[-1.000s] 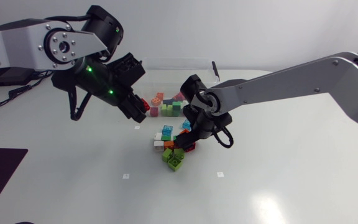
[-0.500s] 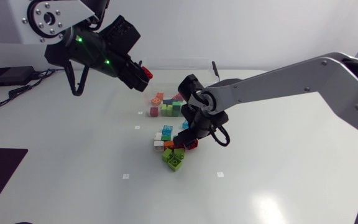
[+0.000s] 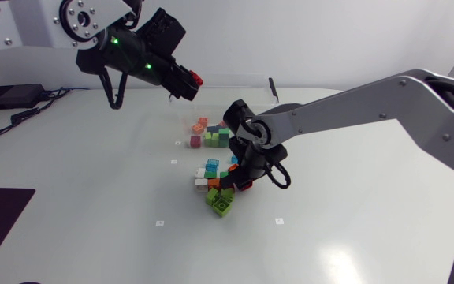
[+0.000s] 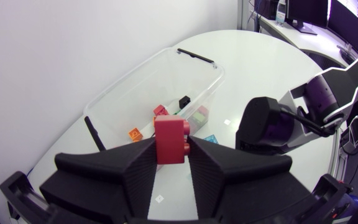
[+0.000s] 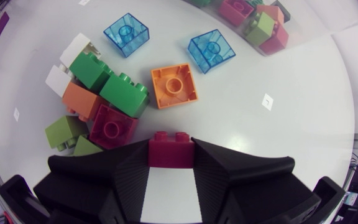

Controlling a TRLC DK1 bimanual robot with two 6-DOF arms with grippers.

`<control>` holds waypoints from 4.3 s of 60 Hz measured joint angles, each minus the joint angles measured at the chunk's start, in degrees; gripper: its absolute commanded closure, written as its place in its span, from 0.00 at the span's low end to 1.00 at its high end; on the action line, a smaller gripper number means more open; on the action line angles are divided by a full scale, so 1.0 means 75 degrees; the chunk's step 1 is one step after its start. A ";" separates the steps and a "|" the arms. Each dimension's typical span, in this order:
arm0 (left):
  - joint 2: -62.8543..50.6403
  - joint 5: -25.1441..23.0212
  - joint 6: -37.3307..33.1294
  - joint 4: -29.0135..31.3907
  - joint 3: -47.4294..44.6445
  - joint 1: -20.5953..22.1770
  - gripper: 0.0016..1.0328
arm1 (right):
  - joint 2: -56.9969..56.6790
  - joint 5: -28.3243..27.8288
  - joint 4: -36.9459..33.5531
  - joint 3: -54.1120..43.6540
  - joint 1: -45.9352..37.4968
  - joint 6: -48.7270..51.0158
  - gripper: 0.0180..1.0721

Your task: Place the duplo bricks in the container

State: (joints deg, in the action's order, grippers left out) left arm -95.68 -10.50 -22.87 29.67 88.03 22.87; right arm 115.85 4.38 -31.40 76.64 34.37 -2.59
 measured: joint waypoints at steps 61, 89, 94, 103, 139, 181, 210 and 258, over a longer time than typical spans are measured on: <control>-0.3144 -0.0463 0.0647 -0.0175 0.2961 -0.1011 0.05 | -0.2212 -0.0070 -0.0586 0.1180 -0.0903 0.0064 0.72; -0.0335 -0.1376 -0.0562 -0.0242 0.0166 -0.1250 0.05 | -0.1192 -0.0393 -0.0210 0.2958 -0.1099 0.0061 0.72; -0.0070 -0.1609 -0.0833 -0.0277 -0.0300 -0.1303 0.05 | -0.0915 -0.0408 -0.0152 0.3197 -0.1099 0.0061 0.72; 0.0286 -0.2063 -0.1448 -0.0326 -0.1139 -0.1428 0.05 | -0.0373 -0.0411 -0.0096 0.3832 -0.1142 0.0061 0.72; 0.0175 -0.2366 -0.4345 -0.0356 -0.3127 -0.0490 0.05 | 0.0933 -0.0560 -0.0262 0.5353 -0.1556 0.0134 0.11; -0.1411 -0.2361 -0.5161 0.0038 -0.2973 -0.0329 0.13 | -0.1795 -0.0909 0.0481 0.1897 -0.1649 0.0408 0.10; -0.2162 -0.2279 -0.5187 0.0038 -0.2483 -0.0236 0.21 | -0.2725 -0.0962 0.1236 -0.0137 -0.1626 0.0408 0.10; -0.2626 -0.1880 -0.5173 -0.0184 -0.2247 0.0064 0.70 | -0.3319 -0.1011 0.1824 -0.1865 -0.1201 0.0758 0.10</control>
State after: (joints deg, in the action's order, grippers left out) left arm -115.37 -24.60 -61.67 28.29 71.18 23.35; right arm 90.96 -3.20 -17.72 62.65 25.37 3.09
